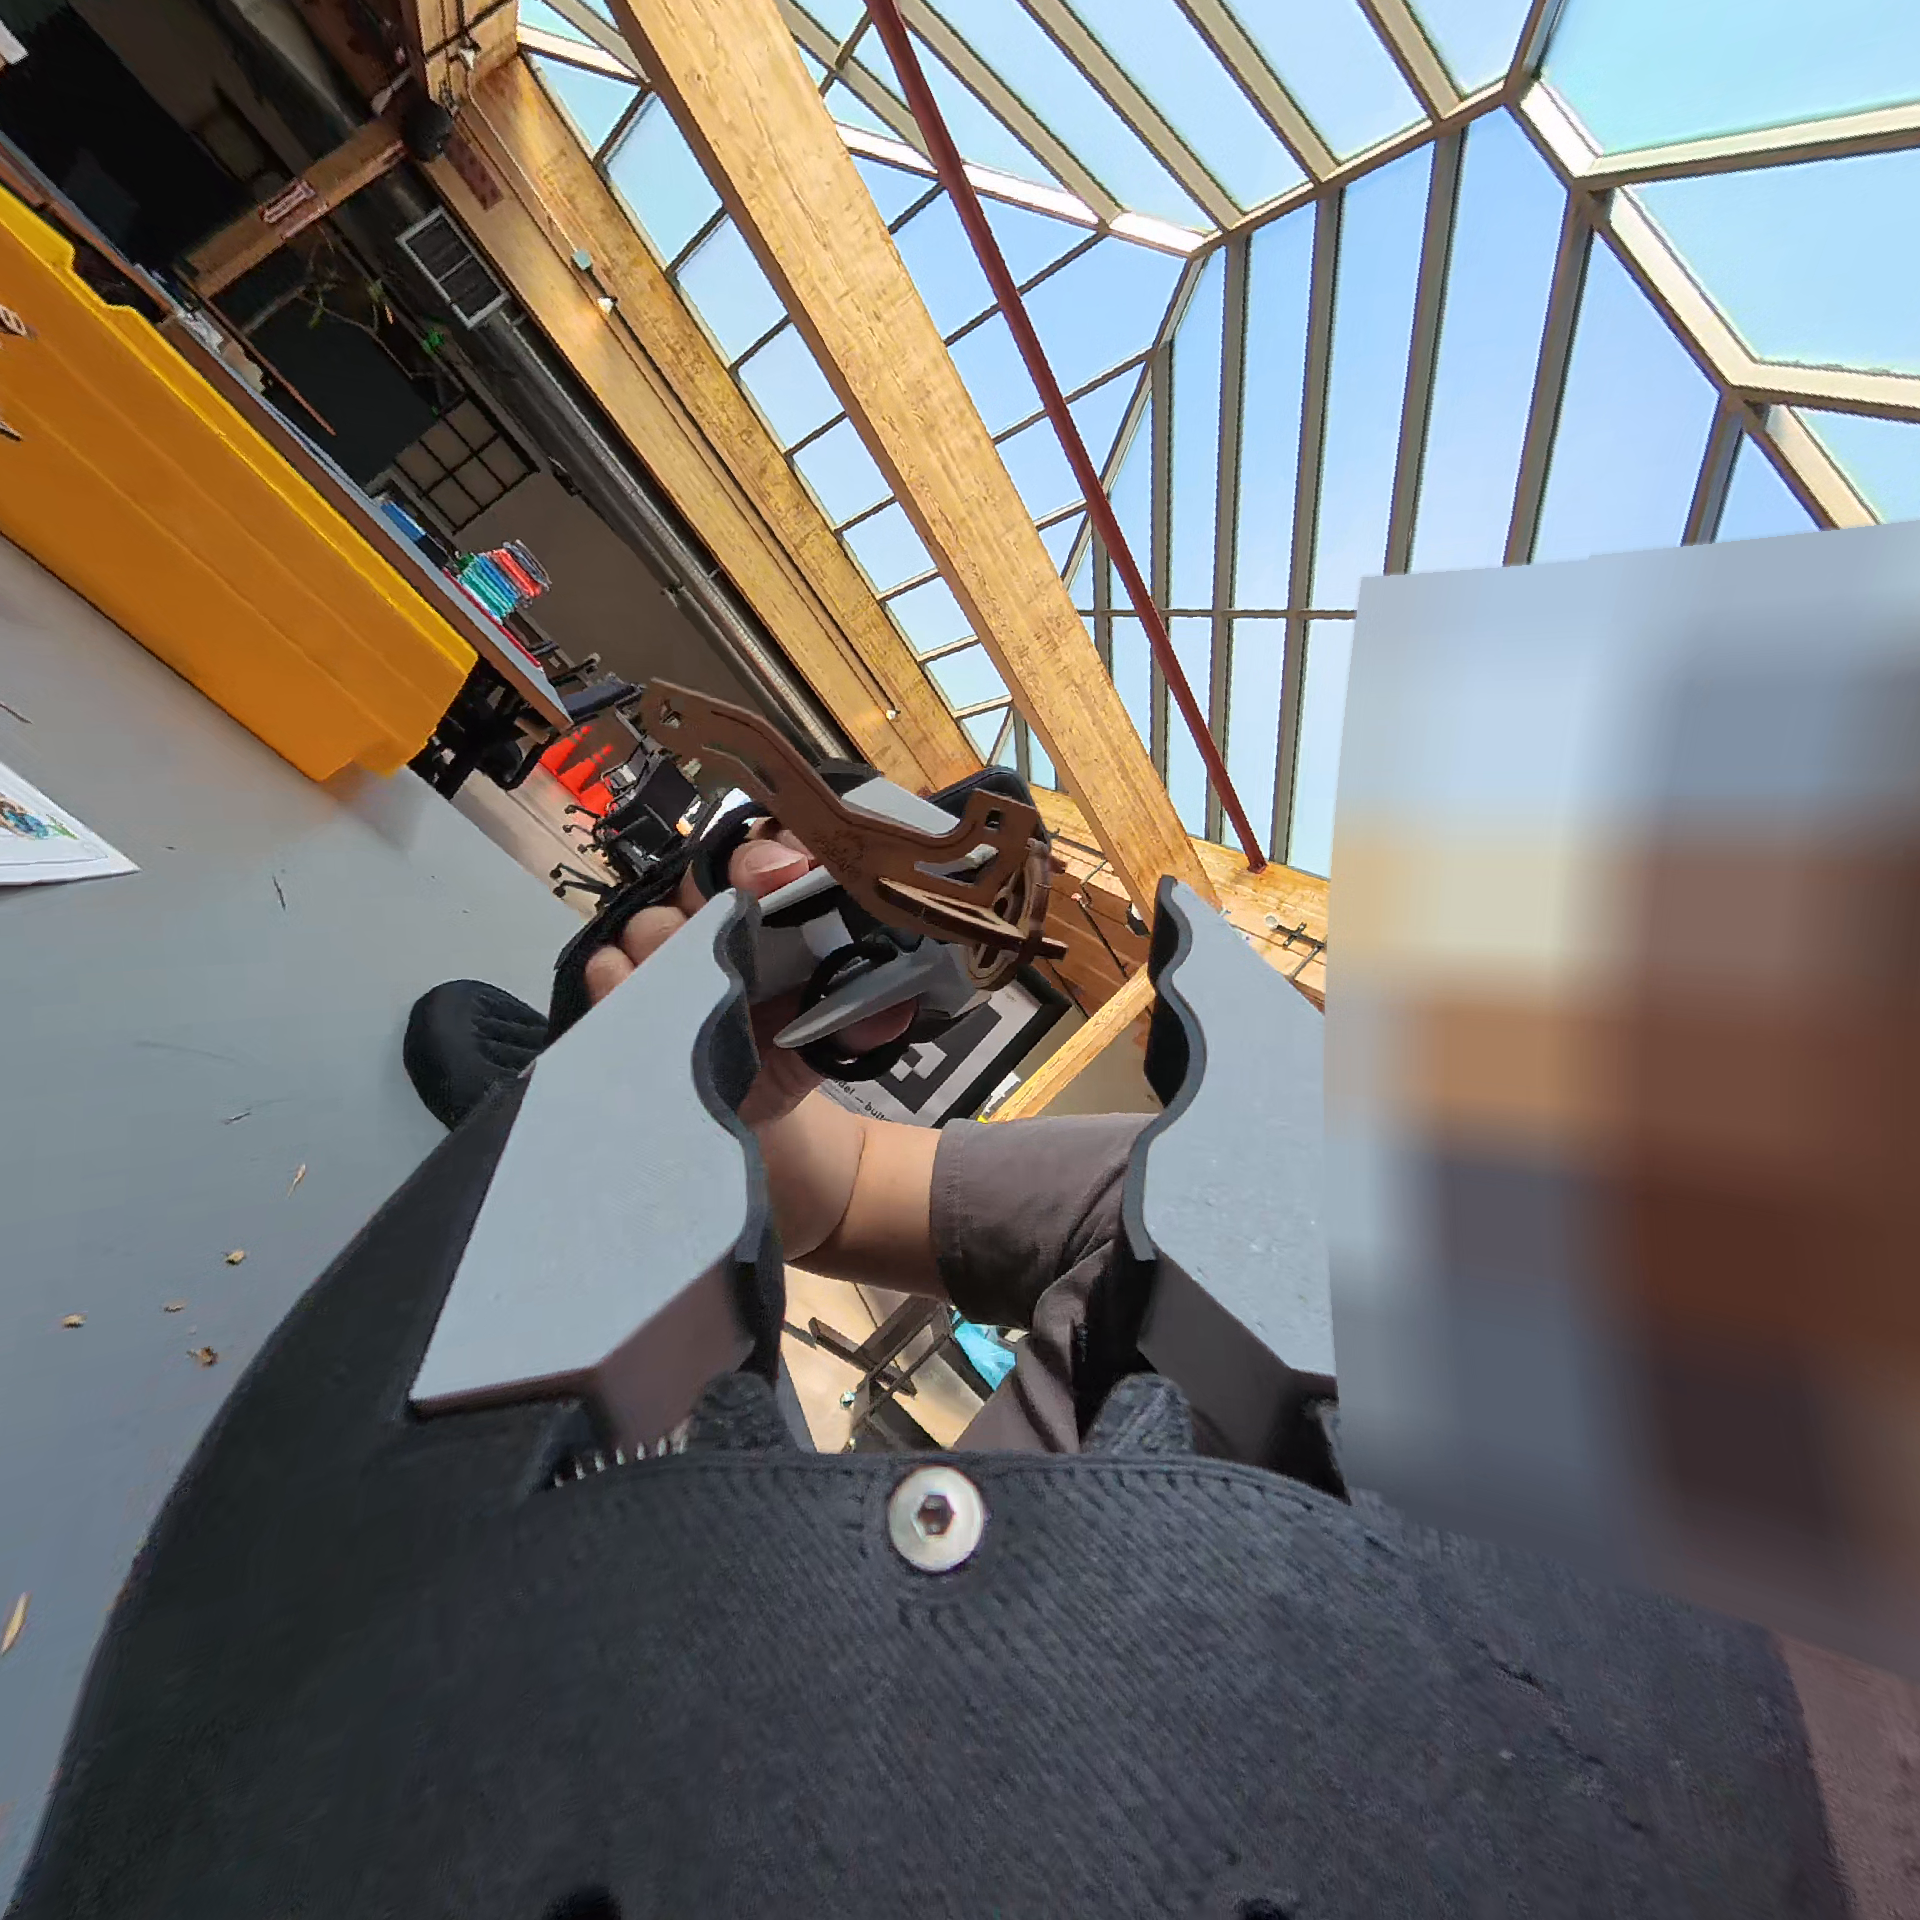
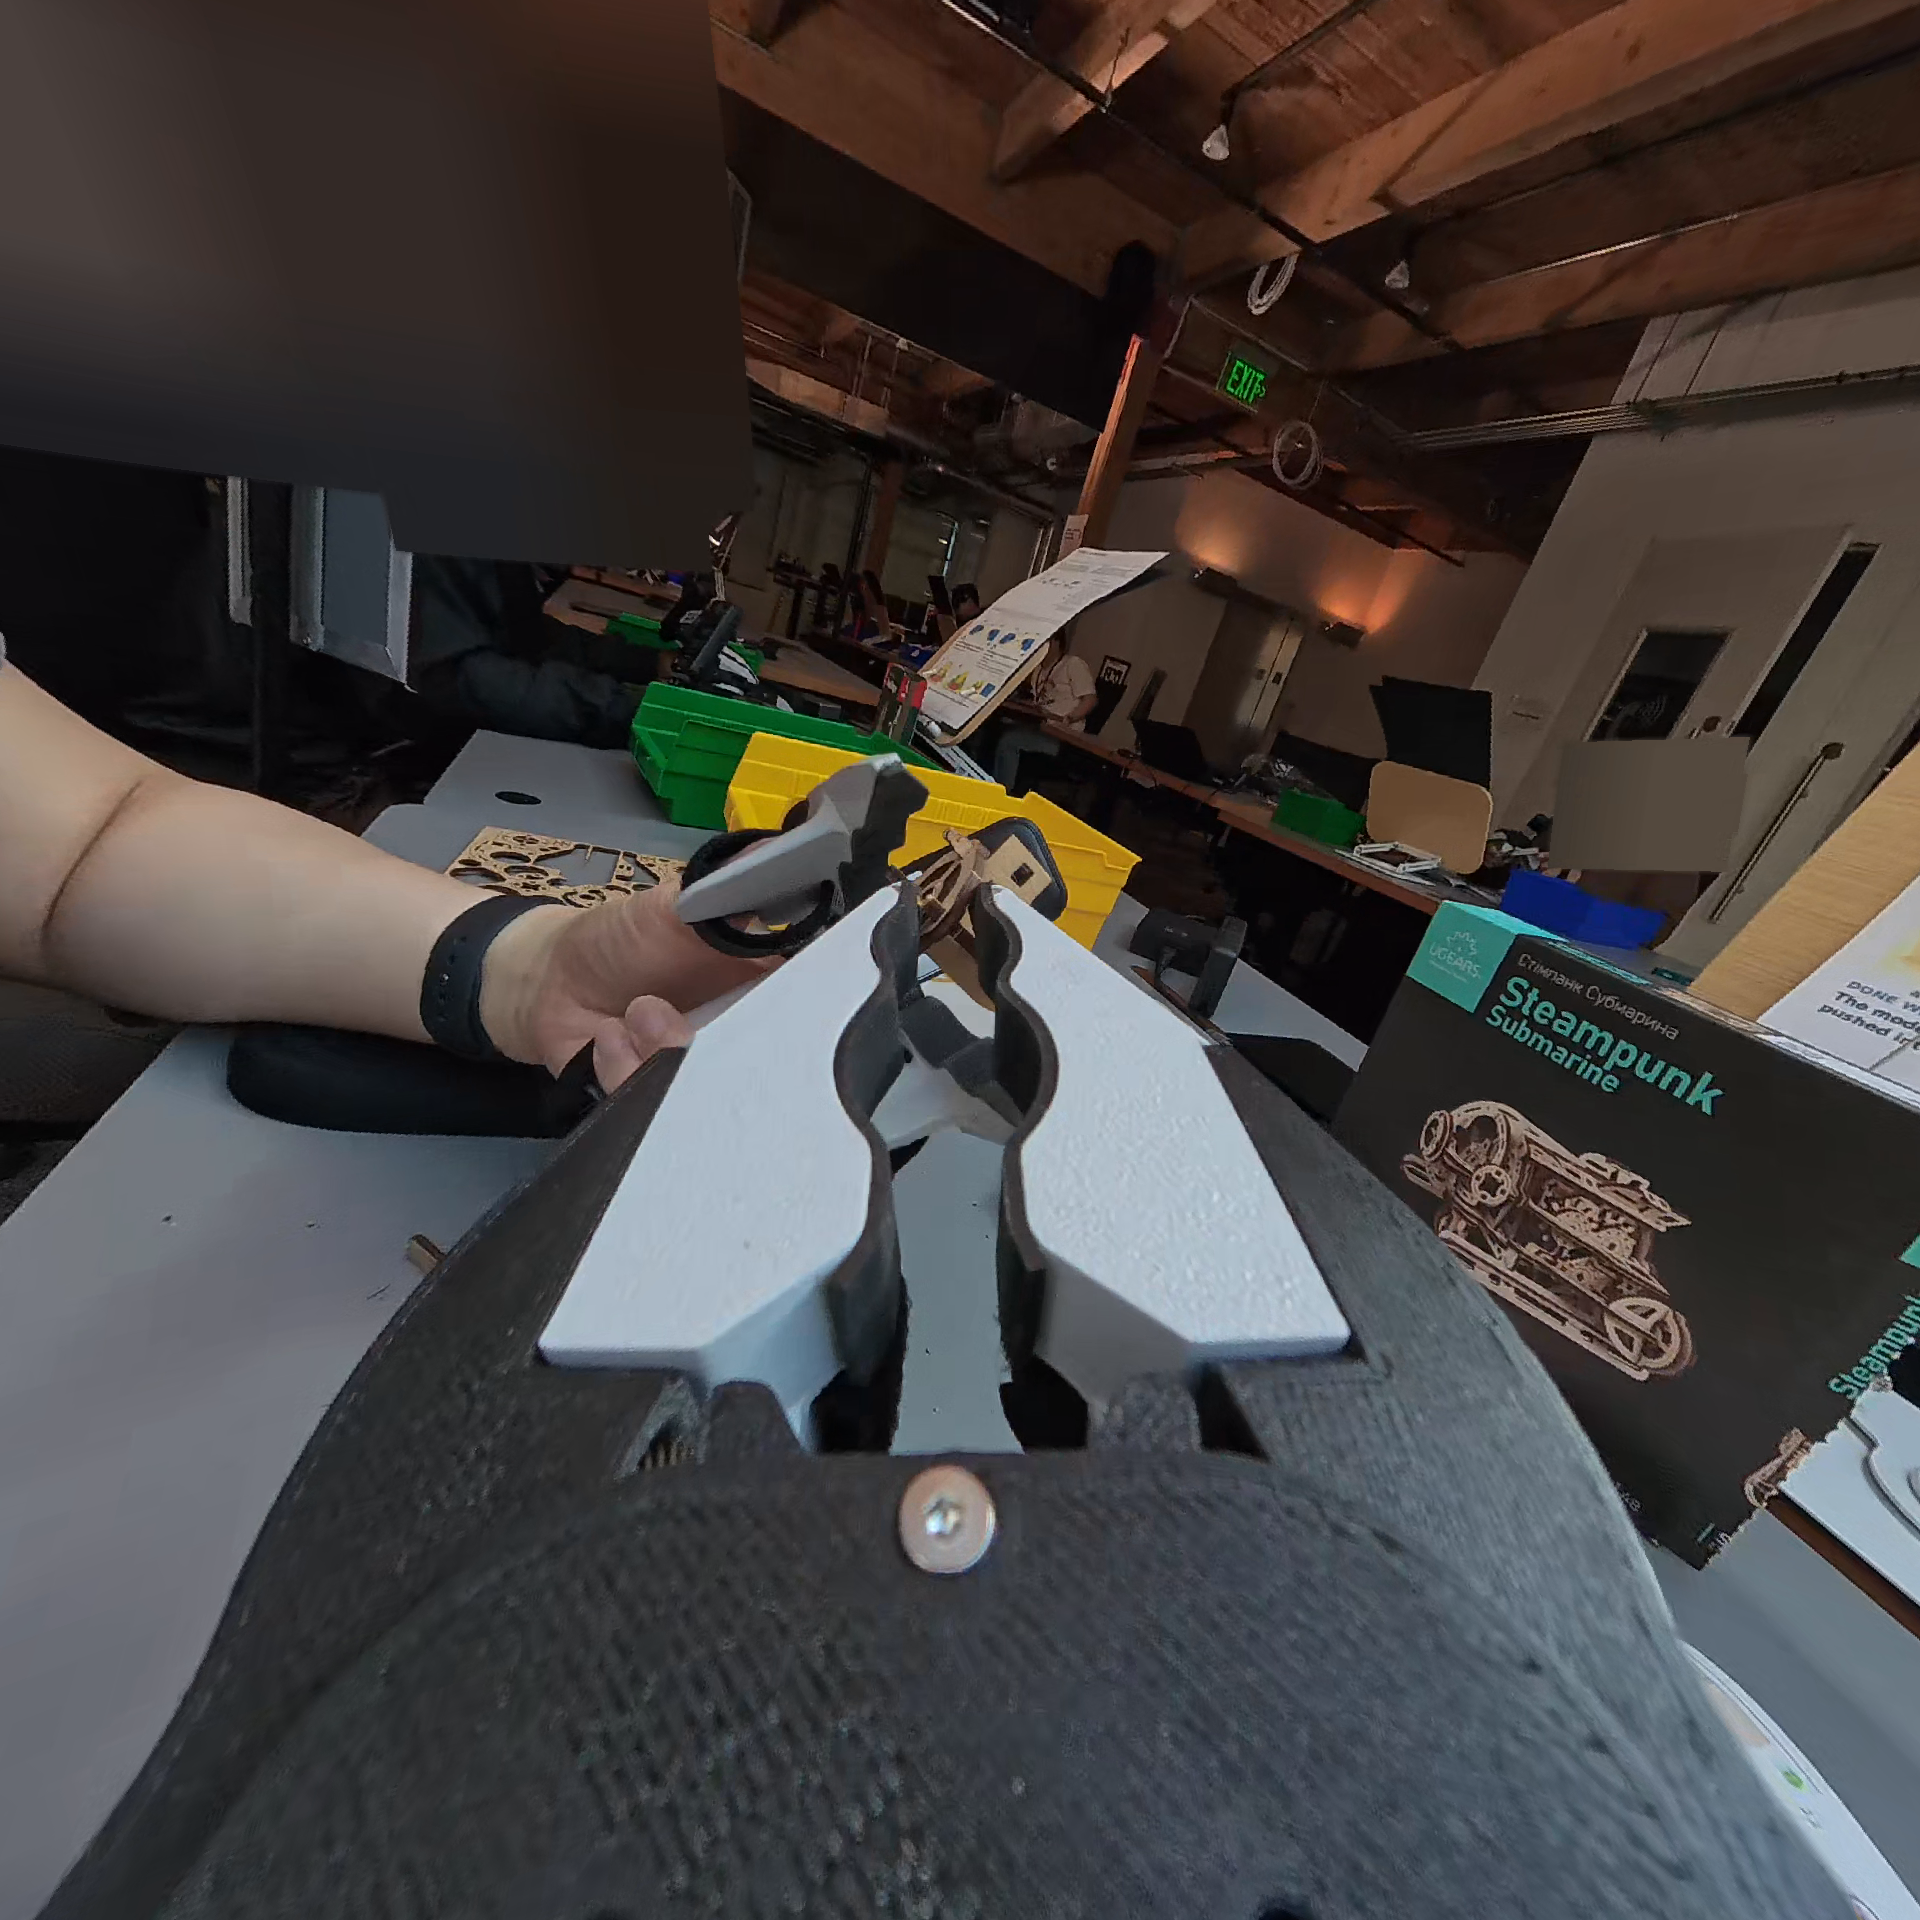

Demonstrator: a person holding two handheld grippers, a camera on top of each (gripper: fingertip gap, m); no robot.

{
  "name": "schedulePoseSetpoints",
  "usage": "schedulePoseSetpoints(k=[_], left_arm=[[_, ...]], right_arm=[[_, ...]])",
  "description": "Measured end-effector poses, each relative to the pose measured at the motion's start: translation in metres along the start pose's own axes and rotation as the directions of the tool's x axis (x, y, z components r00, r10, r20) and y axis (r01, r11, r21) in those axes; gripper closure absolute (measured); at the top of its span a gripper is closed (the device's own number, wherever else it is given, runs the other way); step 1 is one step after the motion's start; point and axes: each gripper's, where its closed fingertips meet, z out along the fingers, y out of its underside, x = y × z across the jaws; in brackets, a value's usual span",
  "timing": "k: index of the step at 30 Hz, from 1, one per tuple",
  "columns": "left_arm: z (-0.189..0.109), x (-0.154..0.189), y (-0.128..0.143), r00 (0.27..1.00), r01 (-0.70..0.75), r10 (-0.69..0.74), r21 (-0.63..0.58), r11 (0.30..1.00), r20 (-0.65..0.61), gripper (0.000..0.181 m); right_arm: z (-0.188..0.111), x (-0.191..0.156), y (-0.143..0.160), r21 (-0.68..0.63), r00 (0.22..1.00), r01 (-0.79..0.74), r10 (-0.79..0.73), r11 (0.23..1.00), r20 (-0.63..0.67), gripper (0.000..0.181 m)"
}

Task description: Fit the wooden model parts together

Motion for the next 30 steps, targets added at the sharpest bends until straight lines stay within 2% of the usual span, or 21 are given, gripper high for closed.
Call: schedulePoseSetpoints(k=[2,5,7,9,12,16,21,24,28,30], left_arm=[[-0.002,-0.013,0.001,0.995,-0.041,0.041,0.0,0.999,0.091,0.102],[-0.008,-0.02,-0.007,0.938,-0.258,0.253,-0.012,0.966,0.238,0.102],[-0.008,-0.012,-0.011,0.89,-0.377,0.368,-0.018,0.926,0.27,0.108],[-0.007,-0.007,-0.009,0.87,-0.418,0.41,-0.03,0.908,0.276,0.117],[-0.007,-0.013,-0.004,0.862,-0.411,0.409,-0.058,0.91,0.301,0.127],[-0.005,-0.019,0.002,0.892,-0.353,0.355,-0.059,0.934,0.279,0.152],[-0.005,-0.016,-0.001,0.92,-0.319,0.311,-0.006,0.948,0.241,0.16],[-0.006,-0.012,-0.003,0.919,-0.332,0.324,-0.002,0.943,0.227,0.18],[-0.014,-0.013,-0.01,0.902,-0.351,0.341,-0.01,0.936,0.264,0.181],[-0.023,-0.018,-0.015,0.873,-0.37,0.368,-0.055,0.927,0.321,0.181]], right_arm=[[-0.001,0.003,-0.001,0.01,1.0,-0.026,0.026,1.0,-0.005,0.173],[-0.002,0.01,-0.002,0.026,0.996,-0.078,0.078,0.997,-0.031,0.173],[-0.003,0.015,0.0,0.031,0.994,-0.098,0.1,0.995,-0.052,0.173],[-0.004,0.019,0.002,0.029,0.989,-0.128,0.13,0.991,-0.071,0.173],[-0.004,0.021,0.004,0.037,0.981,-0.174,0.177,0.984,-0.085,0.173],[-0.003,0.02,0.008,0.028,0.98,-0.177,0.179,0.984,-0.085,0.173],[0.0,0.017,0.011,0.011,0.985,-0.151,0.151,0.988,-0.088,0.173],[0.001,0.018,0.015,-0.008,0.985,-0.148,0.147,0.989,-0.087,0.172],[0.002,0.017,0.021,-0.047,0.985,-0.166,0.163,0.985,-0.052,0.155],[-0.001,0.021,0.024,-0.074,0.992,-0.113,0.109,0.991,-0.055,0.154]])
